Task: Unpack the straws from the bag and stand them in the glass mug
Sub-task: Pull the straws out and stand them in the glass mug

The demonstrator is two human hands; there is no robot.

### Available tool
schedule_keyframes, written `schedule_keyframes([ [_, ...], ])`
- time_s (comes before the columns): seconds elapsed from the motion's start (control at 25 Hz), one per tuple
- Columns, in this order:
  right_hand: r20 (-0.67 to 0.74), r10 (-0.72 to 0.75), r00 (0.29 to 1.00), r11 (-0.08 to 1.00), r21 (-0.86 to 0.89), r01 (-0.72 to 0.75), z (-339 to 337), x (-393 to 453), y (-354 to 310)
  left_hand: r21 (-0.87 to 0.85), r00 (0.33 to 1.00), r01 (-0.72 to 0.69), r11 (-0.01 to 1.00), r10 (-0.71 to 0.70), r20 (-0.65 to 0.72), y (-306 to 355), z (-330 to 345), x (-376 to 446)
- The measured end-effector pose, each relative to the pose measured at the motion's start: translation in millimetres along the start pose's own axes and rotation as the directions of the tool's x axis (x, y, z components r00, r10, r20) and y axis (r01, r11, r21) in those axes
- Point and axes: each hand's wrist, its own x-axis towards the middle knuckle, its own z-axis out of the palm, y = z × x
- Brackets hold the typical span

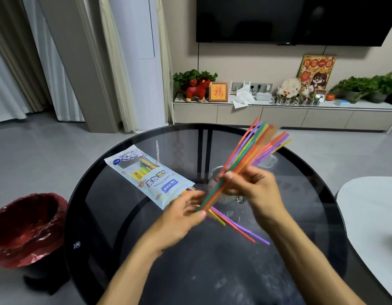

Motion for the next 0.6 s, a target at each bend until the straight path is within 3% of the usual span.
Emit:
schedule_keyframes([
  [0.12,-0.416,-0.026,0.909,0.986,0.138,0.091,-28,25,-15,-0.075,0.929,-0.003,0.997,-0.025,-0.369,12,-15,-6],
  [0.2,-0.543,-0.044,0.839,0.992,0.073,0.099,-38,35,-13,-0.06,0.901,0.014,0.998,-0.039,-0.433,12,-20,-8],
  [0.4,-0.464,-0.042,0.885,0.988,-0.15,-0.032,-23,40,13,0.014,0.912,0.027,1.0,-0.019,-0.409,11,-12,-8],
  [0.6,-0.403,-0.028,0.915,0.916,-0.377,-0.138,-22,51,33,0.211,0.926,0.046,0.976,0.037,-0.376,7,-3,-2],
])
